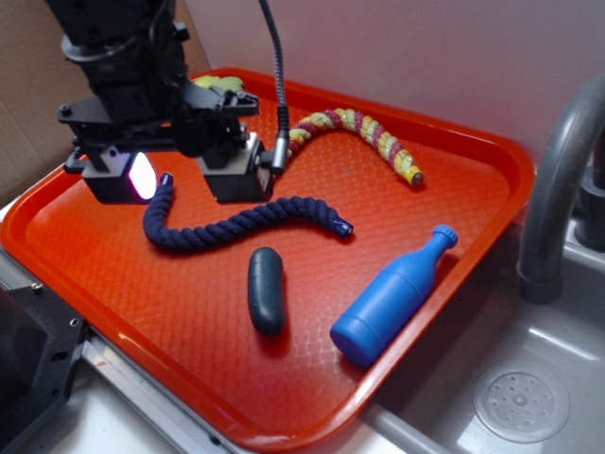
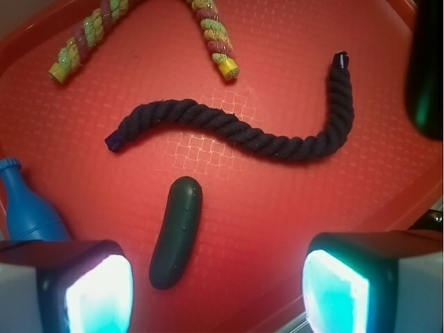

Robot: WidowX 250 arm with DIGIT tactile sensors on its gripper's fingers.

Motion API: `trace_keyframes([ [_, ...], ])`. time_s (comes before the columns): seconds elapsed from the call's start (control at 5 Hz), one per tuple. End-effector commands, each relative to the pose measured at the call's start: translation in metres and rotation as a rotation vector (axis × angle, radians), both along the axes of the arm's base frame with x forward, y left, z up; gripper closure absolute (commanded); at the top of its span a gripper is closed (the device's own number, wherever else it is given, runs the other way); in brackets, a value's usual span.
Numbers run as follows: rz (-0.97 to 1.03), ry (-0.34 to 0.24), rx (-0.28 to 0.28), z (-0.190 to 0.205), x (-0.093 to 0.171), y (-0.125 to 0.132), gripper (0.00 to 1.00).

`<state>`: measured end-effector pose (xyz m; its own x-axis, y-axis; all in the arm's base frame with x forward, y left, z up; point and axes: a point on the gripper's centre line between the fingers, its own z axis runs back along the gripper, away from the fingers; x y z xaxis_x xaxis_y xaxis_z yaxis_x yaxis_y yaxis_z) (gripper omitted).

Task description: Grab the plastic pickle.

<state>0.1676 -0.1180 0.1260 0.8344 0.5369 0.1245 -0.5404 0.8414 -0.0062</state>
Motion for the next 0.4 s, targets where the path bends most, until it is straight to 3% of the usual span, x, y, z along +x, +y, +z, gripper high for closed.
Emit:
trace_keyframes([
  [0.0,0.019,0.021,0.113,-0.042,0.018,0.002,0.00],
  [0.2,-0.007,-0.054,-0.032,-0.084,0.004,0.007,0.00],
])
